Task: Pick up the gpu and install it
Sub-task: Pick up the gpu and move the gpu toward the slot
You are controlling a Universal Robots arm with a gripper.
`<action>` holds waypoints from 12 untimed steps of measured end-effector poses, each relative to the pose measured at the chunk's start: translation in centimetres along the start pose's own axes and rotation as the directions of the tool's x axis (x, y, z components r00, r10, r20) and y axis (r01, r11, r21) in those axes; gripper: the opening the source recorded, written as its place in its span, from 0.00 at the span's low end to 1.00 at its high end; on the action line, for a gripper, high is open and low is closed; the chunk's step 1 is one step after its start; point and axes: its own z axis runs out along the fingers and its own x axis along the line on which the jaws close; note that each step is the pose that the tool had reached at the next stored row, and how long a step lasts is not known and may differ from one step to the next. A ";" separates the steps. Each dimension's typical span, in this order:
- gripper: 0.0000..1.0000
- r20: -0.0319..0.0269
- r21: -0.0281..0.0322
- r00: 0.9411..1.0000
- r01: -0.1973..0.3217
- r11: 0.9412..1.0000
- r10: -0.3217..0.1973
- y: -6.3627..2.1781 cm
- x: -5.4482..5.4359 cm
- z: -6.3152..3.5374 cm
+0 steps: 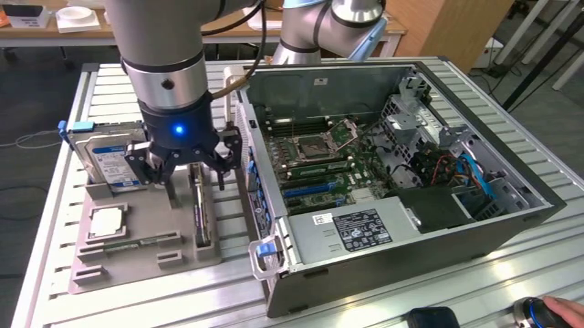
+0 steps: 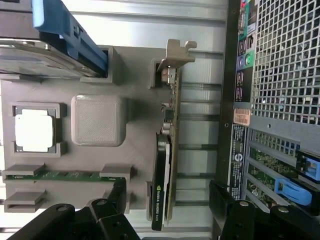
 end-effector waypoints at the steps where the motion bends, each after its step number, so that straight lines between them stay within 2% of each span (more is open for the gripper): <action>1: 0.76 0.001 0.001 1.000 0.000 1.000 0.000 0.01 0.0 0.17; 8: 0.76 0.003 0.007 1.000 0.000 1.000 0.000 0.14 0.1 1.40; 12: 0.76 0.004 0.010 1.000 0.000 1.000 0.000 0.58 0.1 1.84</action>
